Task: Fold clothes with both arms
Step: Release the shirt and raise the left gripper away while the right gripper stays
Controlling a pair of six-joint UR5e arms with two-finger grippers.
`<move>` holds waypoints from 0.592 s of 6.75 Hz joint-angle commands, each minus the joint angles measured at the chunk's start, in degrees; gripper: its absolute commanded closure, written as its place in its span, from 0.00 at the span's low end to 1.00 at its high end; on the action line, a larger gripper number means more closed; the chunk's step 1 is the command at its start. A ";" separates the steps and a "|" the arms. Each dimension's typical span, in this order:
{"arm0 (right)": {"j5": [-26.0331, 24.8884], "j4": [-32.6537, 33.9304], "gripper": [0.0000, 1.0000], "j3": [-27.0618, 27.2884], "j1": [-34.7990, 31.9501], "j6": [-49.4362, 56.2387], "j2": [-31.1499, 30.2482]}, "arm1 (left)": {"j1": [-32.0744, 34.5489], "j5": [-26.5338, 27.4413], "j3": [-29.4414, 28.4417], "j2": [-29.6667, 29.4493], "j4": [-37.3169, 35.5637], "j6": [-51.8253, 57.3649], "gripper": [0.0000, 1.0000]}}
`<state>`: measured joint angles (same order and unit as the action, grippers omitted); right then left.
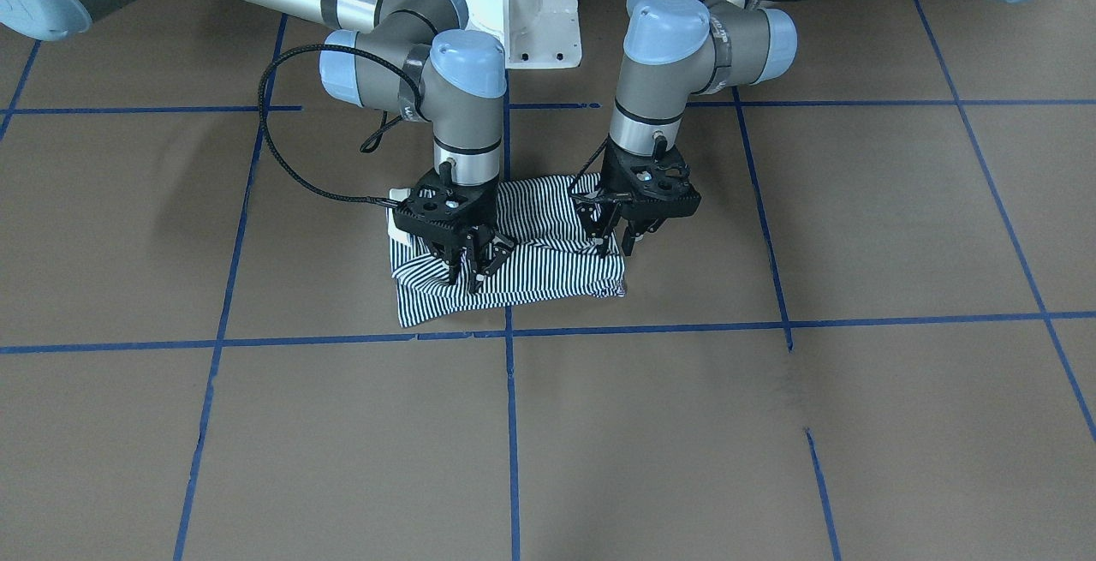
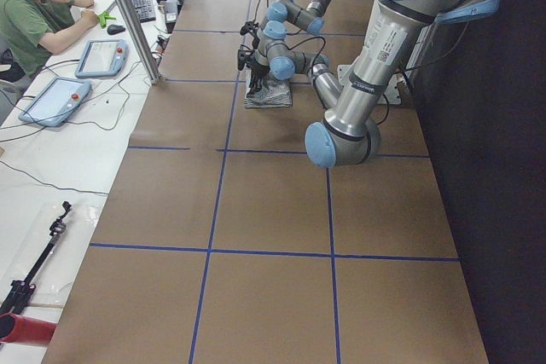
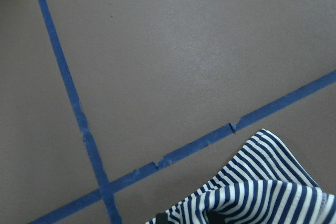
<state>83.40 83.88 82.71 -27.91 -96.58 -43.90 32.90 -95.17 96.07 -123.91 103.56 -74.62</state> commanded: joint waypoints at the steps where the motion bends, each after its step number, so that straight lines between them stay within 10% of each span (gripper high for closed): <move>1: 3.15 0.32 0.00 0.51 -0.74 3.66 2.41 | 4.16 -1.41 1.57 0.51 0.50 11.45 0.00; 4: 1.43 0.32 0.00 0.61 2.41 18.55 2.25 | 9.81 -8.71 1.31 5.25 7.08 19.60 0.00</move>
<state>85.77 84.19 83.50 -27.11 -85.68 -41.30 41.66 -102.88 97.49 -120.18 108.05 -56.51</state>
